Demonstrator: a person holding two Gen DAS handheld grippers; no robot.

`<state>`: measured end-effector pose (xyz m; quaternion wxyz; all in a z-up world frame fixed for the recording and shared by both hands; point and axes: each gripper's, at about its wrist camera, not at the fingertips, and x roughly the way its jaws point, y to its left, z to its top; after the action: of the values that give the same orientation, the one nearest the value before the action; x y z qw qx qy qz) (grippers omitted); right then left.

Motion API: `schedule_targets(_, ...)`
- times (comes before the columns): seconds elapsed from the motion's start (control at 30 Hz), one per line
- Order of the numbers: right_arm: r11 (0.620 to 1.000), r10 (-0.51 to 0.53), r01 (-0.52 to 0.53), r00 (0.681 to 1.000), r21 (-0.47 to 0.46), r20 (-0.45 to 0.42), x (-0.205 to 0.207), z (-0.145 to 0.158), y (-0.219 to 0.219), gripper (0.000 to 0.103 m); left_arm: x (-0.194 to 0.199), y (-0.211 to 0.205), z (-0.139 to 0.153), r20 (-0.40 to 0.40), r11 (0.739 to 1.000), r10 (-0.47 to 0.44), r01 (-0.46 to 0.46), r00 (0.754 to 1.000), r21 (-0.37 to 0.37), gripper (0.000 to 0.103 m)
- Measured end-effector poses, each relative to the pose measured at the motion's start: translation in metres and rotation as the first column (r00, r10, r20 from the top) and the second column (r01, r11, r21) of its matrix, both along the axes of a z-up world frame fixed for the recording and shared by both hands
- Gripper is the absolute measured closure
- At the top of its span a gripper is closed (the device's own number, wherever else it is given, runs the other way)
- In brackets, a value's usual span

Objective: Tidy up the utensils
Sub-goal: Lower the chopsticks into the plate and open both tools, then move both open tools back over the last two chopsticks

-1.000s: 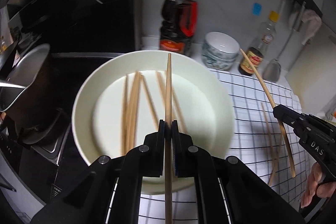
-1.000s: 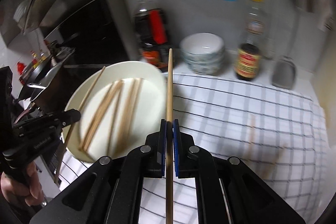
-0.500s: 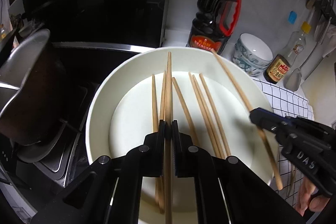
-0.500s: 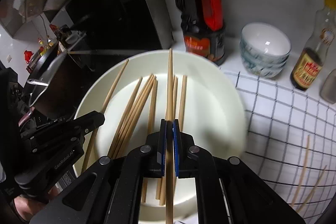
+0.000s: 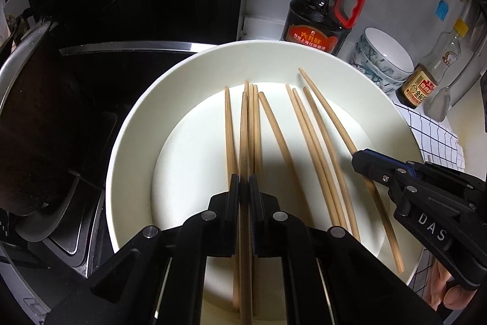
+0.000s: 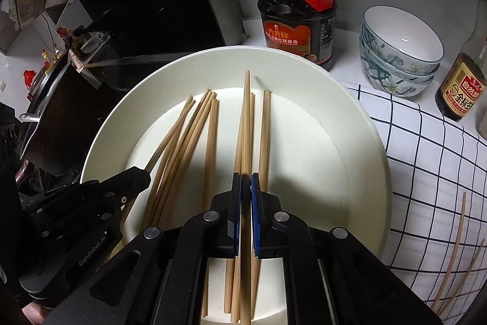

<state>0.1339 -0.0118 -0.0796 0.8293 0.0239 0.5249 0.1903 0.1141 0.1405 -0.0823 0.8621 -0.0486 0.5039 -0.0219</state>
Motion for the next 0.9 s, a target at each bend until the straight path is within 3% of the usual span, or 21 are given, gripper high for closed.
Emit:
schedule_targets(0.13, 1.000, -0.006, 0.006, 1.000, -0.007, -0.003, 0.000, 0.000, -0.001, 0.097, -0.003, 0.002, 0.001, 0.001, 1.000, 0.015, -0.015, 1.000, 0.003, 0.089)
schedule_targets(0.23, 1.000, -0.008, 0.008, 1.000, -0.012, 0.011, -0.004, 0.004, -0.005, 0.095, -0.008, 0.004, 0.007, 0.018, 0.999, 0.037, -0.037, 0.999, 0.017, 0.066)
schedule_targets(0.3, 1.000, -0.013, 0.014, 1.000, -0.016, 0.025, -0.009, 0.009, -0.008, 0.093, -0.012, 0.008, 0.013, 0.040, 0.998, 0.062, -0.063, 0.997, 0.018, 0.043)
schedule_targets(0.73, 0.999, -0.031, 0.032, 0.997, -0.004, 0.076, -0.054, 0.042, -0.040, 0.078, -0.048, 0.007, 0.041, 0.086, 0.993, 0.119, -0.121, 0.989, 0.019, 0.033)
schedule_targets(0.9, 0.999, -0.037, 0.037, 0.995, 0.002, 0.092, -0.078, 0.053, -0.055, 0.076, -0.067, -0.003, 0.052, 0.101, 0.992, 0.122, -0.125, 0.987, 0.024, 0.031)
